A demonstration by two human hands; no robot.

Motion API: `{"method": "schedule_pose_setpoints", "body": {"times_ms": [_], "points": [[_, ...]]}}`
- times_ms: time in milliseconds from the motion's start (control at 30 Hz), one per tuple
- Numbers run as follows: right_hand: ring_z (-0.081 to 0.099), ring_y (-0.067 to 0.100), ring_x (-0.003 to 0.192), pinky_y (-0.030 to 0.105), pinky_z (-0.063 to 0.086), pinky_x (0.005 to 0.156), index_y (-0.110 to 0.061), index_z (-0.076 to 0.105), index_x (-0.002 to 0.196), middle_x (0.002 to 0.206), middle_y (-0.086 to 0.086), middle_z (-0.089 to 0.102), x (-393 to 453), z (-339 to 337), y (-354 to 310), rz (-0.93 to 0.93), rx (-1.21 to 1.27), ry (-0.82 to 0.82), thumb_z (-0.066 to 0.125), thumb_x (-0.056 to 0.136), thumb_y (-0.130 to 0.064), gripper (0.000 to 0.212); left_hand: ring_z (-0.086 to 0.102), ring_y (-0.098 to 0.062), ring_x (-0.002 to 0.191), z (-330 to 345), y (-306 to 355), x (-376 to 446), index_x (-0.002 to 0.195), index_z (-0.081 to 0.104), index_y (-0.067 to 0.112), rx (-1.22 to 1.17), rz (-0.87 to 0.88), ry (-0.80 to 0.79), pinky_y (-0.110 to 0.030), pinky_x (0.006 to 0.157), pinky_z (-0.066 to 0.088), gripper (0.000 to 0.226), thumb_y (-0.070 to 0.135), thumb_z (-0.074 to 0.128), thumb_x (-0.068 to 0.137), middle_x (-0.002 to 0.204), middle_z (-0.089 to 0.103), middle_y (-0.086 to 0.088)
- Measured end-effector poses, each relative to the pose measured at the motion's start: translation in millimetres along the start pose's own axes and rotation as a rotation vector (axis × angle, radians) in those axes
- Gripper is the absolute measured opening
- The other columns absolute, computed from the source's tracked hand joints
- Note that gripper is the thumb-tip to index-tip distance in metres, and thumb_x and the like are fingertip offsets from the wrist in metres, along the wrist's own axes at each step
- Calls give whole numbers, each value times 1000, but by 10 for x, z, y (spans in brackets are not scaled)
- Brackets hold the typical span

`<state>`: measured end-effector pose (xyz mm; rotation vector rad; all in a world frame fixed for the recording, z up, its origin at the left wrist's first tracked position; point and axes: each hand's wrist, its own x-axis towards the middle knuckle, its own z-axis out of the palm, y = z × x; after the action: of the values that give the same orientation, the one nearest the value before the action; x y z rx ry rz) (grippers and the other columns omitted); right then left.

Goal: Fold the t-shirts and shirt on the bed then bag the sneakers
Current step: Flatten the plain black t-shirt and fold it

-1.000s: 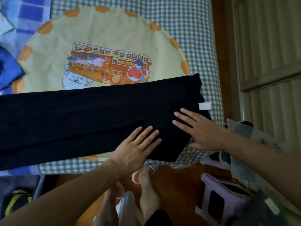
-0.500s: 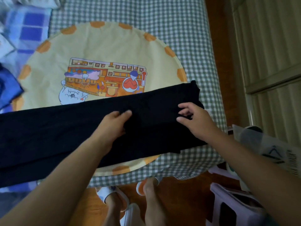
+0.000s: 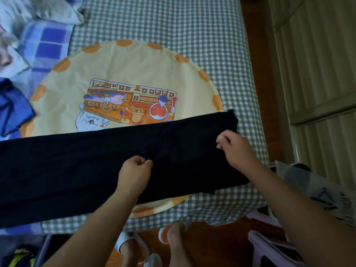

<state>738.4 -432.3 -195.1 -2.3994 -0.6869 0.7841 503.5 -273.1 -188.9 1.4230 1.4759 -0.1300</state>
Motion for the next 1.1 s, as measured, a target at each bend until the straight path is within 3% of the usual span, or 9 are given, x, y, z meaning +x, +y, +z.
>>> {"method": "schedule_pose_setpoints", "body": {"times_ms": [100, 200, 300, 433, 567, 667, 767, 867, 1100], "points": [[60, 8, 91, 37, 53, 81, -30, 59, 110, 101, -13, 62, 29, -13, -106, -12, -126, -100, 55, 98, -47, 21, 53, -18, 56, 25, 8, 32, 77, 59, 11, 49, 9, 13, -31, 54, 40, 31, 36, 60, 96, 63, 58, -3], [41, 11, 126, 36, 43, 103, -34, 31, 153, 142, -9, 39, -90, 4, -189, -382, -525, -240, 70, 81, -62, 86, 50, -17, 54, 34, 4, 55, 77, 57, 11, 61, 19, 2, -29, 51, 38, 39, 44, 61, 97, 61, 53, -2], [40, 20, 132, 40, 43, 108, -25, 47, 149, 148, -2, 43, -152, 168, -147, -655, -611, -152, 75, 86, -41, 71, 45, -13, 50, 14, -32, 58, 77, 57, 11, 46, 54, -18, -27, 47, 35, 36, 38, 62, 99, 59, 50, -1], [45, 8, 117, 21, 36, 103, -20, 77, 110, 123, -8, 63, -114, 359, -187, -425, -217, 2, 66, 96, -24, 18, 45, -13, 53, 18, -131, -6, 85, 60, 9, 14, 114, -27, -29, 50, 37, 30, 34, 60, 101, 63, 51, 0], [58, 7, 83, 21, 42, 71, -18, 68, 98, 91, -7, 65, 41, 266, -410, 35, 127, 47, 53, 104, -22, 17, 46, -13, 53, 36, -165, -6, 79, 58, 15, -17, 112, -17, -31, 53, 38, 28, 31, 60, 101, 60, 50, 3], [56, 7, 79, 22, 36, 61, -21, 61, 105, 90, -8, 61, 186, 219, -499, 167, 71, 74, 48, 105, -29, 16, 49, -14, 54, 50, -137, 35, 76, 58, 17, -13, 71, 3, -31, 54, 40, 29, 34, 61, 100, 59, 52, 4], [59, 11, 91, 22, 39, 66, -22, 55, 128, 108, -6, 63, 222, 217, -573, 131, -93, 43, 54, 102, -35, 29, 56, -16, 59, 60, -81, 27, 84, 59, 18, 25, 52, 28, -36, 58, 47, 25, 37, 59, 100, 65, 59, 2], [61, 23, 108, 39, 51, 87, -24, 44, 144, 124, 3, 60, 164, 243, -547, -38, -251, 66, 54, 102, -21, 43, 59, -16, 68, 106, -15, -110, 104, 43, 23, 202, 131, 132, -35, 55, 44, 21, 38, 56, 100, 80, 61, 3], [61, 19, 83, 40, 55, 72, -29, 55, 142, 101, -7, 52, -56, 267, -254, -205, -347, 42, 42, 104, -14, 43, 61, -18, 64, 117, 56, -262, 112, 38, 26, 114, 234, 103, -36, 53, 47, 19, 18, 51, 100, 78, 61, 1]]}}
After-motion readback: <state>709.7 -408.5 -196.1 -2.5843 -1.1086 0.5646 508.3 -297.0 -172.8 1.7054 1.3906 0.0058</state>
